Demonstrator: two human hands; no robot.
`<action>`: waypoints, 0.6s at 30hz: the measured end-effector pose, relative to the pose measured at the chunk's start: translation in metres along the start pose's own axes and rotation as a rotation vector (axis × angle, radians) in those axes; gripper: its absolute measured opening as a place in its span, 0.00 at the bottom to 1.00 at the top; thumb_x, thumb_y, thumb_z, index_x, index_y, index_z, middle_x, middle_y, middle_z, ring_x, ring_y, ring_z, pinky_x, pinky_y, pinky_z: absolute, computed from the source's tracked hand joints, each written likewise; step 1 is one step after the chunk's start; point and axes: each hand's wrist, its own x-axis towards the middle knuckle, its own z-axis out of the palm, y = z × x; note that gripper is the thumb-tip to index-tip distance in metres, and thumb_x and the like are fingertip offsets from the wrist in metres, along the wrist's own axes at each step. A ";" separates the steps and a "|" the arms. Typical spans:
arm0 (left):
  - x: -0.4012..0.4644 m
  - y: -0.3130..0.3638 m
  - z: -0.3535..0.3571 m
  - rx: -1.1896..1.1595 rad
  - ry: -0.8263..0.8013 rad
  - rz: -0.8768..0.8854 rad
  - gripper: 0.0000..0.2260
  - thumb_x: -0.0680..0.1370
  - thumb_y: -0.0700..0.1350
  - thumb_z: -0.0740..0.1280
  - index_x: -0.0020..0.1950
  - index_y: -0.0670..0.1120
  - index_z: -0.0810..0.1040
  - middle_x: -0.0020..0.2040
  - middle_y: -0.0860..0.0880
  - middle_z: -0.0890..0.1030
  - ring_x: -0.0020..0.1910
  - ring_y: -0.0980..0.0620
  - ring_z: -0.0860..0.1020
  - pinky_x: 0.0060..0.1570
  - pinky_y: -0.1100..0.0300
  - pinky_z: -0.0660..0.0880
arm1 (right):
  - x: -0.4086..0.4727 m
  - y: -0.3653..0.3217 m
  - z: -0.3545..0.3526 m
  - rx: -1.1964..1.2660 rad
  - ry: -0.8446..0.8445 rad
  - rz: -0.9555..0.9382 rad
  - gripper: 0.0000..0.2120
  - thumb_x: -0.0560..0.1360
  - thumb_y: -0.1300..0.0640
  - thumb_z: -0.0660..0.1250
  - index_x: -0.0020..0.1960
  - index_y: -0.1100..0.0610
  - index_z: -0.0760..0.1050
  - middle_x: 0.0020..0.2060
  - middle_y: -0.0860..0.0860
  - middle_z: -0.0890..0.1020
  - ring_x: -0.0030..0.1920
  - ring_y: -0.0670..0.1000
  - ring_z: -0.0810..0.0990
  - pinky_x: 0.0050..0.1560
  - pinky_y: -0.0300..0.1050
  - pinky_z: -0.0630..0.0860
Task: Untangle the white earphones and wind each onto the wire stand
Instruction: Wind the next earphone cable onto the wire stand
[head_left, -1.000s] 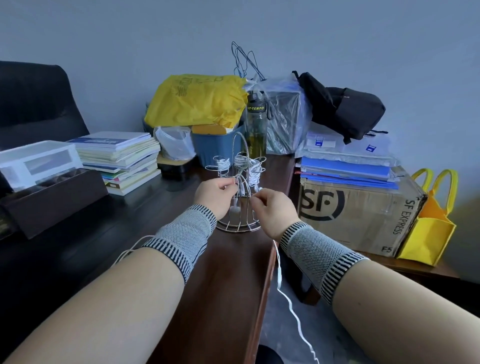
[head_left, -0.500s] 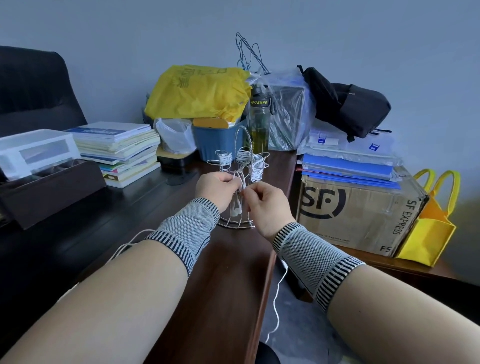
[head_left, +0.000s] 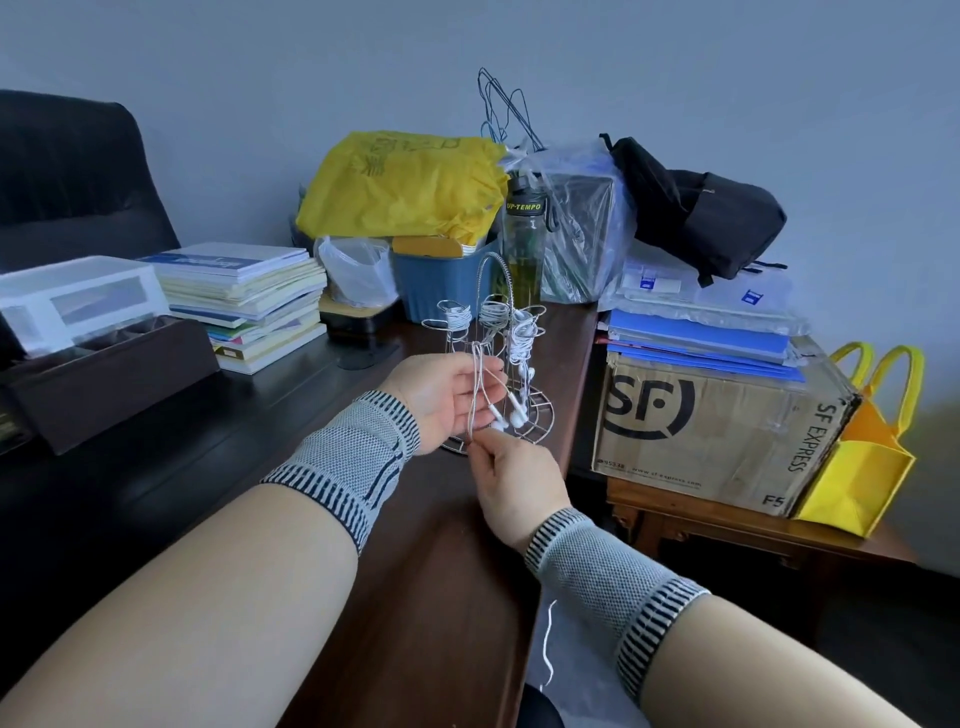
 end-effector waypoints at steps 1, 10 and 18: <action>-0.001 0.001 0.000 -0.030 -0.012 -0.018 0.12 0.80 0.42 0.58 0.47 0.42 0.81 0.40 0.48 0.82 0.34 0.54 0.81 0.42 0.57 0.78 | 0.002 0.001 -0.002 0.026 -0.004 0.034 0.11 0.81 0.55 0.57 0.40 0.53 0.69 0.39 0.56 0.80 0.40 0.58 0.74 0.44 0.47 0.70; -0.001 0.002 0.003 -0.038 -0.082 -0.006 0.08 0.80 0.43 0.61 0.49 0.42 0.78 0.28 0.52 0.67 0.25 0.55 0.67 0.31 0.61 0.68 | 0.012 0.012 0.000 0.092 0.012 0.123 0.10 0.81 0.55 0.57 0.43 0.50 0.74 0.34 0.49 0.74 0.37 0.52 0.71 0.40 0.42 0.66; 0.002 -0.014 0.000 0.086 0.018 0.109 0.04 0.79 0.36 0.66 0.45 0.42 0.77 0.36 0.45 0.78 0.36 0.48 0.77 0.35 0.57 0.70 | 0.022 0.023 0.000 0.307 0.108 0.268 0.11 0.80 0.55 0.59 0.43 0.53 0.77 0.32 0.48 0.78 0.38 0.53 0.78 0.43 0.44 0.74</action>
